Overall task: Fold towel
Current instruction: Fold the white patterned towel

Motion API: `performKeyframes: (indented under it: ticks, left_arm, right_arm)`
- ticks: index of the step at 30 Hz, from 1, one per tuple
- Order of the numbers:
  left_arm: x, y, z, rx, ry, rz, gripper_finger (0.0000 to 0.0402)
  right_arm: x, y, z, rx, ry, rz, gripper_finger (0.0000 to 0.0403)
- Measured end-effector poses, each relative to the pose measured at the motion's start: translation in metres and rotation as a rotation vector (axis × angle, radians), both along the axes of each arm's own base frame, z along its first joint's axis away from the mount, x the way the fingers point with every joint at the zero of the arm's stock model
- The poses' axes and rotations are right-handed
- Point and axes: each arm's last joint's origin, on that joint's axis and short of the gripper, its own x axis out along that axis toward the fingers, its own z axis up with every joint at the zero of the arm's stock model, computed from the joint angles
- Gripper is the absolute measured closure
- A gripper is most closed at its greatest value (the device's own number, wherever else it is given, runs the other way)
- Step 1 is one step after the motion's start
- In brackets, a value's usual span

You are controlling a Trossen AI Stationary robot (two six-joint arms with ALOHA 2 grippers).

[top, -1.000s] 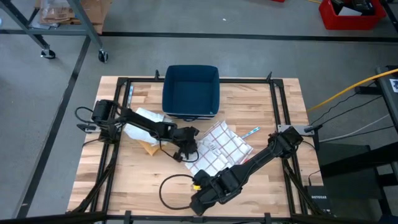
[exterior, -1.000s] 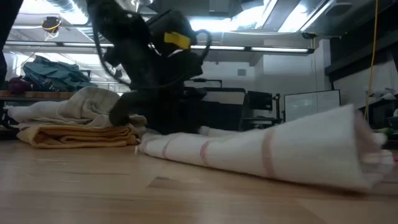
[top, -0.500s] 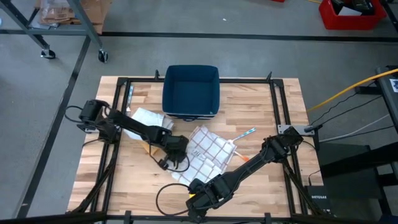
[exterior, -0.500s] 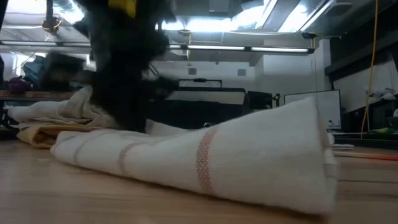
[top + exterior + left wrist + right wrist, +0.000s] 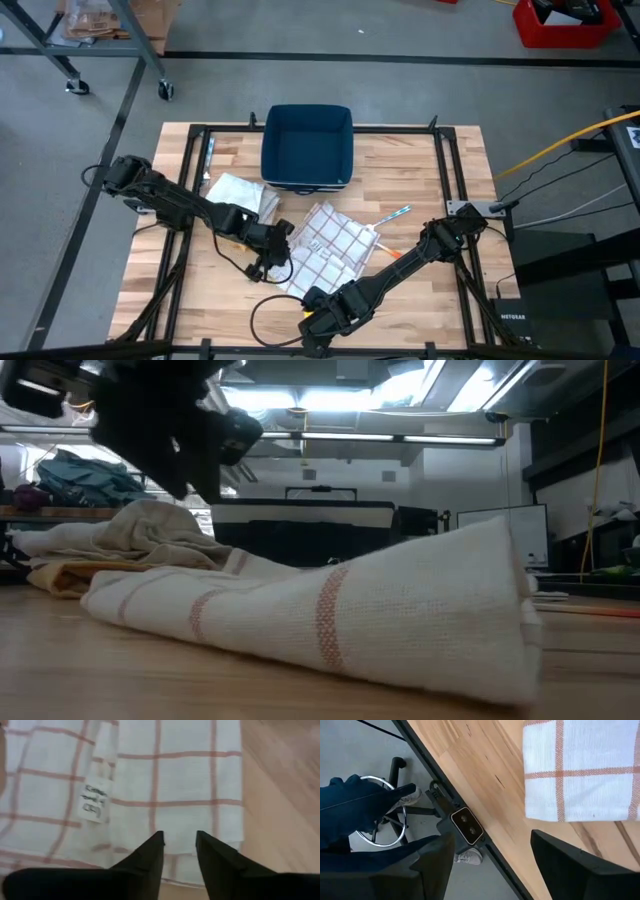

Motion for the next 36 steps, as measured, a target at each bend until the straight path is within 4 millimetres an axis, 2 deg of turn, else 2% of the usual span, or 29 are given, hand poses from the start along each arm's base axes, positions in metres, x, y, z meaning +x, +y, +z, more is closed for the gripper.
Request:
performKeyframes:
  ticks: [7, 12, 22, 36]
  left_arm:
    - [-0.011, -0.026, -0.003, 0.028, 0.015, -0.123, 0.0231]
    - [-0.017, -0.039, -0.005, 0.072, -0.017, -0.209, 0.0208]
    - [-0.026, -0.039, -0.024, 0.127, -0.053, -0.214, 0.0204]
    - [-0.034, -0.034, -0.046, 0.111, -0.091, -0.205, 0.0204]
  right_arm:
    - [-0.002, -0.002, -0.002, -0.045, 0.010, -0.011, 0.0139]
    - [0.001, -0.001, -0.018, -0.096, 0.041, -0.016, 0.0139]
    - [0.010, 0.007, -0.061, -0.071, 0.131, 0.035, 0.0139]
    - [0.015, 0.005, -0.082, -0.177, 0.111, 0.004, 0.0139]
